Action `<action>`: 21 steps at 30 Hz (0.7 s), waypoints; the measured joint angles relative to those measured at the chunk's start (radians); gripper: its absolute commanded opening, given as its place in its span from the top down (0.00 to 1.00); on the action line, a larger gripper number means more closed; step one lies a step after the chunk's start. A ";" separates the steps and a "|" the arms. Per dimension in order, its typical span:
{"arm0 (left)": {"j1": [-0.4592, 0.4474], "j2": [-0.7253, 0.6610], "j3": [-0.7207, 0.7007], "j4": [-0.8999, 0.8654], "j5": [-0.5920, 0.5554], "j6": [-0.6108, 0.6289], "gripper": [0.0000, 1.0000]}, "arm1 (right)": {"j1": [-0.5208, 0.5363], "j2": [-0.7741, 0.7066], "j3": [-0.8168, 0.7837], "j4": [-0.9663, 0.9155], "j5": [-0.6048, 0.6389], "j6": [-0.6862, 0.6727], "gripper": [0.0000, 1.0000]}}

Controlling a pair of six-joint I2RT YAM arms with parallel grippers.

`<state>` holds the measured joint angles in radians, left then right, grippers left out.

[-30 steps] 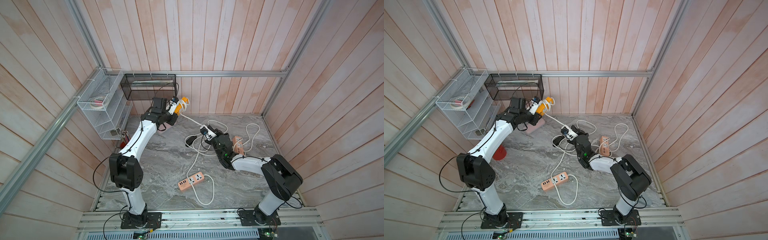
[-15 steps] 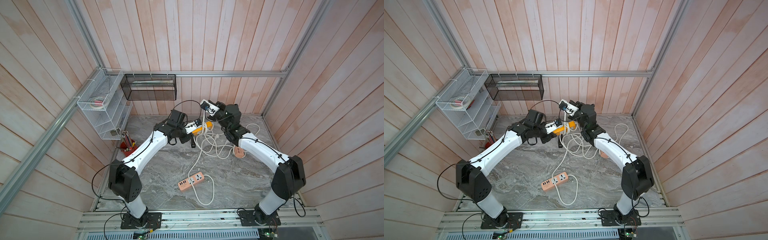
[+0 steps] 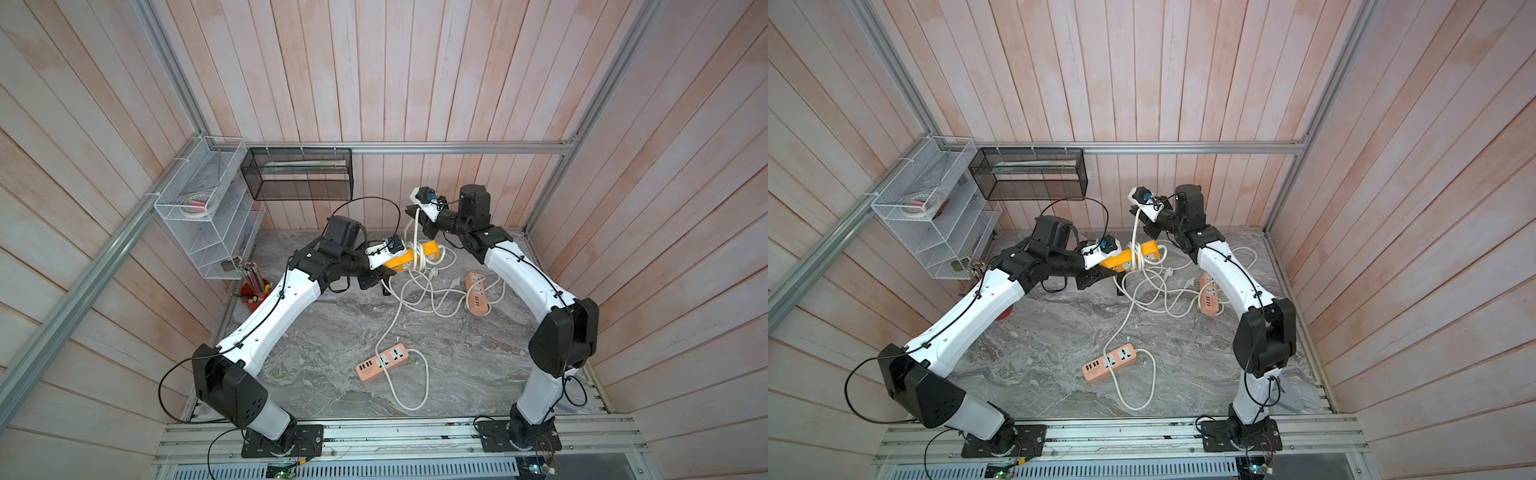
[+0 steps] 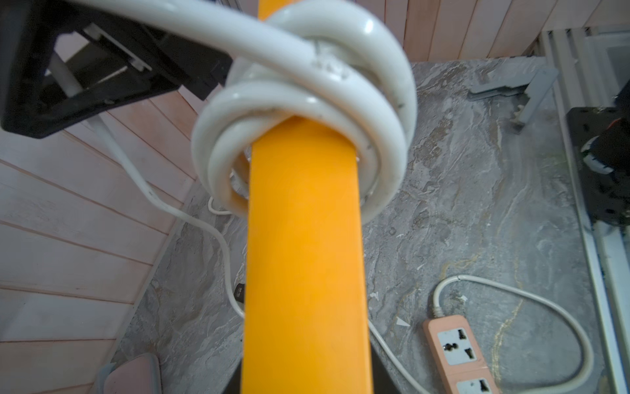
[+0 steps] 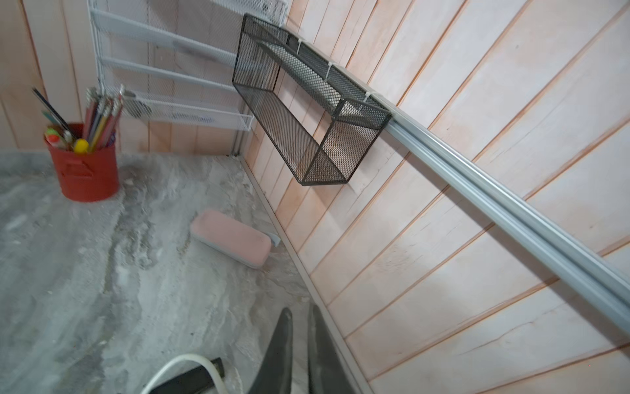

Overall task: Wrap the cord around the power strip
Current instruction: Wrap the power cord around the power strip.

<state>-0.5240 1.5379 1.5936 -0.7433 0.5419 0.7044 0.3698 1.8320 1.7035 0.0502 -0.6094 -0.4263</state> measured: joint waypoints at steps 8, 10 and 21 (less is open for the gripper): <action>-0.046 -0.043 0.044 -0.050 0.134 -0.010 1.00 | -0.028 0.060 -0.192 0.474 0.076 0.400 0.59; -0.047 -0.044 0.048 -0.048 0.135 -0.020 1.00 | -0.012 0.098 -0.209 0.561 0.138 0.465 0.55; -0.046 -0.044 0.050 0.046 0.133 -0.127 1.00 | 0.066 0.330 -0.107 0.723 0.457 0.546 0.69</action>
<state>-0.5697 1.4940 1.6440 -0.6971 0.6746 0.5774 0.4355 2.1616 1.5963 0.7734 -0.1524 0.1200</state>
